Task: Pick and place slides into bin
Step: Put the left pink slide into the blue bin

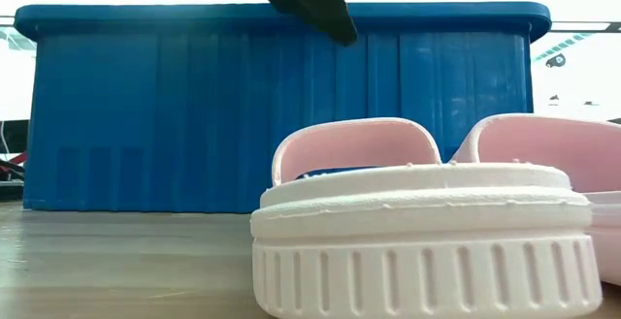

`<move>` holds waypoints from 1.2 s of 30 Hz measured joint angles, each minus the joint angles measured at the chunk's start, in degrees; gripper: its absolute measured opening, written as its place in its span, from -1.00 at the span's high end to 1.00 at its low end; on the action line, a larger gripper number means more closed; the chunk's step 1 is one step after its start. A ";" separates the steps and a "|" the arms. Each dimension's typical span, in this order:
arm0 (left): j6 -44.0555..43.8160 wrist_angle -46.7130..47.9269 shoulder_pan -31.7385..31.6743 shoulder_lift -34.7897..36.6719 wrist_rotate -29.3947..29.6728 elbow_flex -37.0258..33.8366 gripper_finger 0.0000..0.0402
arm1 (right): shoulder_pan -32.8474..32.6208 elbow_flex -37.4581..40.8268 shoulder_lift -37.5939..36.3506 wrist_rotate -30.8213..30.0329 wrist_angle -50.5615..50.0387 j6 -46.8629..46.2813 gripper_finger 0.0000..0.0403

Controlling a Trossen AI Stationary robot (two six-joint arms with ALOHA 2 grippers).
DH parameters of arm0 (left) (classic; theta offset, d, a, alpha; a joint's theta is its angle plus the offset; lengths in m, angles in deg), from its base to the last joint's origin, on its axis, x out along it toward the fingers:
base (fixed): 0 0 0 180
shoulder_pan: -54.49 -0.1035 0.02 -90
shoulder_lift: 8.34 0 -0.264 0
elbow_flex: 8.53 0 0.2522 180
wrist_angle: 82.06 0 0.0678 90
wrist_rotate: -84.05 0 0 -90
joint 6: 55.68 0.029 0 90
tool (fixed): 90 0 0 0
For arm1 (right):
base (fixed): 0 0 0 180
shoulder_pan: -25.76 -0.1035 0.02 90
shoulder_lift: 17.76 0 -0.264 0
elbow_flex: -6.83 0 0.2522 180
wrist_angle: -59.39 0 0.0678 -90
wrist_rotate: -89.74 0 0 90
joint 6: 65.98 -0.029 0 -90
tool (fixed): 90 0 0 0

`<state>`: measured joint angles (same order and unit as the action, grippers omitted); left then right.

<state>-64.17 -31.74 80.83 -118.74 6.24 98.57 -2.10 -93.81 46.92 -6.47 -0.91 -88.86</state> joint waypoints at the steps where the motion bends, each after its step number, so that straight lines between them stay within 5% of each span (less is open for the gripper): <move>1: 0.25 0.00 0.00 -0.60 -0.09 0.06 -0.01 | 0.00 0.16 0.00 0.00 0.00 0.02 0.04; 11: 2.62 -1.11 0.02 -4.85 5.81 -0.13 -0.01 | 0.00 3.03 0.00 -1.38 0.00 0.00 0.04; 22: 7.74 -1.21 0.00 -7.28 4.61 -0.63 -0.01 | 0.00 3.60 -0.07 -1.42 0.44 -0.08 0.04; 29: 5.86 -1.04 -0.21 -8.59 14.24 -0.81 -0.01 | 0.00 3.60 -0.11 -1.42 0.48 -0.05 0.04; 36: 5.86 -1.45 -0.37 -8.61 14.90 -0.81 0.05 | 0.00 3.60 -0.11 -1.42 0.50 -0.05 0.04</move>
<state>-58.31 -33.19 80.46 -127.36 21.14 97.76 -2.10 -90.22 46.81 -7.89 -0.41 -88.92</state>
